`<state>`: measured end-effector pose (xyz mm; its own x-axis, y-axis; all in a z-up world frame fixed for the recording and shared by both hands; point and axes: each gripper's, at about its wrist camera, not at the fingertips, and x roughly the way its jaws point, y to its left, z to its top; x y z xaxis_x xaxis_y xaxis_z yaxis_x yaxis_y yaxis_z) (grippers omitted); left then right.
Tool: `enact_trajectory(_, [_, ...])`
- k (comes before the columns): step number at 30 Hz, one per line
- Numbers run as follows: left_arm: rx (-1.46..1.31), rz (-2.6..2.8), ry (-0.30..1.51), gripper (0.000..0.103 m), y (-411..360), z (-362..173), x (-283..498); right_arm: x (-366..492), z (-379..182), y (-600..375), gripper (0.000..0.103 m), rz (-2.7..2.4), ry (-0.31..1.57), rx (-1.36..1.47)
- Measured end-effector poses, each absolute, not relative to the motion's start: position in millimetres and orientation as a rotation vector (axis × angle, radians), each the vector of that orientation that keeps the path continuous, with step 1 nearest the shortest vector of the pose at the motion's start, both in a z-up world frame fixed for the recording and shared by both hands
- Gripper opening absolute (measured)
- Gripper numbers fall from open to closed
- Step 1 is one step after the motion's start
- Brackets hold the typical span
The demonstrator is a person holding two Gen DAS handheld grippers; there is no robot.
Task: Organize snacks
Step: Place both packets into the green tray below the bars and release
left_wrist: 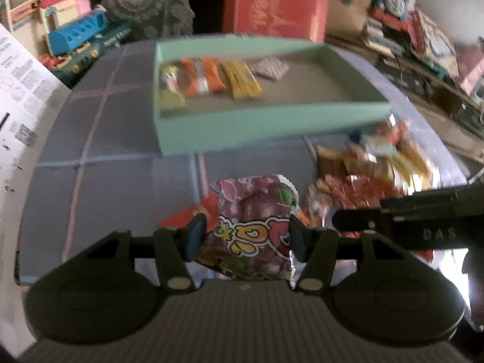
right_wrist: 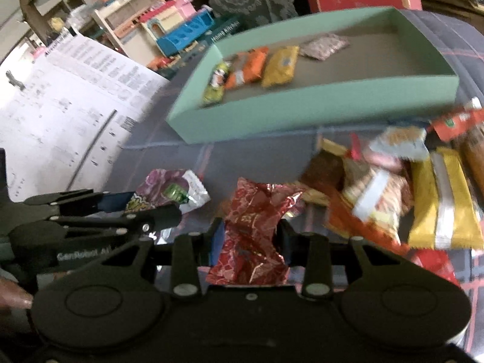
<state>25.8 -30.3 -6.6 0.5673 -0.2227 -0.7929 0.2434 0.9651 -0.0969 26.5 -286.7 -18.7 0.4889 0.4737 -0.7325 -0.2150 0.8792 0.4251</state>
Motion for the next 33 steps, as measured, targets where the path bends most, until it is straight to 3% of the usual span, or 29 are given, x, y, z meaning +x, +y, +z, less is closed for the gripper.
enact_trajectory(15, [0.024, -0.107, 0.786, 0.056, -14.0, 37.6, 145.6, 140.3, 34.0, -261.9, 0.037, 0.391, 0.855, 0.27])
enact_trajectory(29, [0.117, -0.089, 0.839, 0.061, -35.6, 3.5, 200.4, 211.1, -1.2, -239.4, 0.04, 0.413, 0.938, 0.272])
enact_trajectory(31, [0.126, -0.058, 0.82, 0.07, -33.7, 4.3, 197.9, 213.7, -4.7, -242.6, 0.052, 0.406, 0.945, 0.3])
enact_trajectory(33, [0.104, -0.05, 0.812, 0.077, -28.8, 6.6, 197.2, 213.0, -7.2, -249.3, 0.076, 0.382, 0.94, 0.339])
